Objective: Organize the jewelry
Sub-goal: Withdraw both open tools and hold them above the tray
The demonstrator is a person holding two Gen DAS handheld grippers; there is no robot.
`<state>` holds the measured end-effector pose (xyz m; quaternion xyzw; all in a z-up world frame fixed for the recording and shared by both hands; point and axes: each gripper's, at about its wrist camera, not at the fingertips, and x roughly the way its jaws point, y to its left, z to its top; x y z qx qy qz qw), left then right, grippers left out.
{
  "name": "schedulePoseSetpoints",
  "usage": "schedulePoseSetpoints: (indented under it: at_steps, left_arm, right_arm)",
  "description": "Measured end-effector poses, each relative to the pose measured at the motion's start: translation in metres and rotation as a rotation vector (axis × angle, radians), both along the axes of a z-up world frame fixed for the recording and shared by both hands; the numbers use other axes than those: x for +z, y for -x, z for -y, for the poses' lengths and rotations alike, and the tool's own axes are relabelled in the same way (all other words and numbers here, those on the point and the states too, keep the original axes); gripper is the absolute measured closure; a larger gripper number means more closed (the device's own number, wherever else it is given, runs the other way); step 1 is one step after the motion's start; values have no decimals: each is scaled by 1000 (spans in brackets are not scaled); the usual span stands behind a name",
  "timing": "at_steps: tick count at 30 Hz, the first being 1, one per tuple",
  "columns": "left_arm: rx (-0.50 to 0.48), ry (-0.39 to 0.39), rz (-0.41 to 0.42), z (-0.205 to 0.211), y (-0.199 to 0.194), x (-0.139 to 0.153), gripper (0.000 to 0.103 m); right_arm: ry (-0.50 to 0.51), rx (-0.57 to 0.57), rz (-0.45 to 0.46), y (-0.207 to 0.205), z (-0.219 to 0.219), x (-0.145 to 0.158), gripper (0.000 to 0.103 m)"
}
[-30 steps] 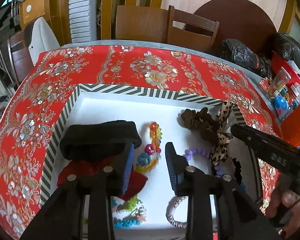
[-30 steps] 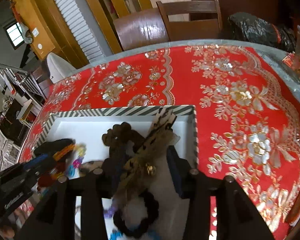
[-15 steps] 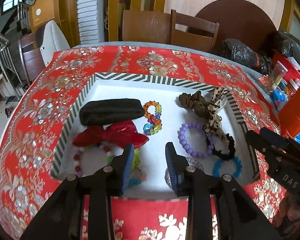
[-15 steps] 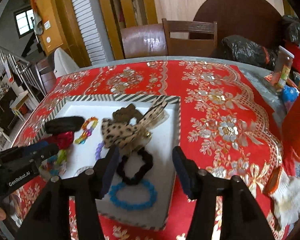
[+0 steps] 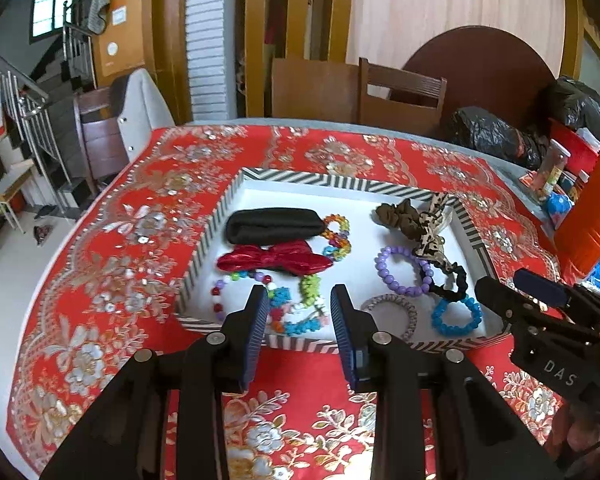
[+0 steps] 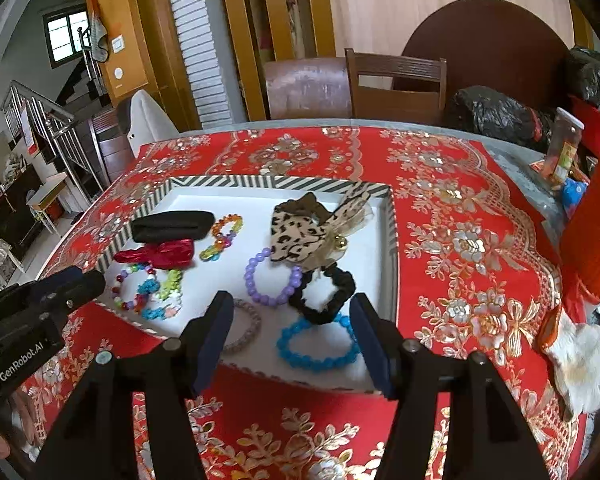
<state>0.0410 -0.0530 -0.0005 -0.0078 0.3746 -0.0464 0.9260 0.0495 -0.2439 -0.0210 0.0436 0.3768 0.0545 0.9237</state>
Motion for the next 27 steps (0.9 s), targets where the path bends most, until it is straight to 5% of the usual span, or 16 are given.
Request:
schedulePoseSetpoints:
  at_steps: [27]
  left_arm:
    - [40,-57,29,-6,17,8,61]
  right_arm:
    - [10,20,11,17,-11,8,36]
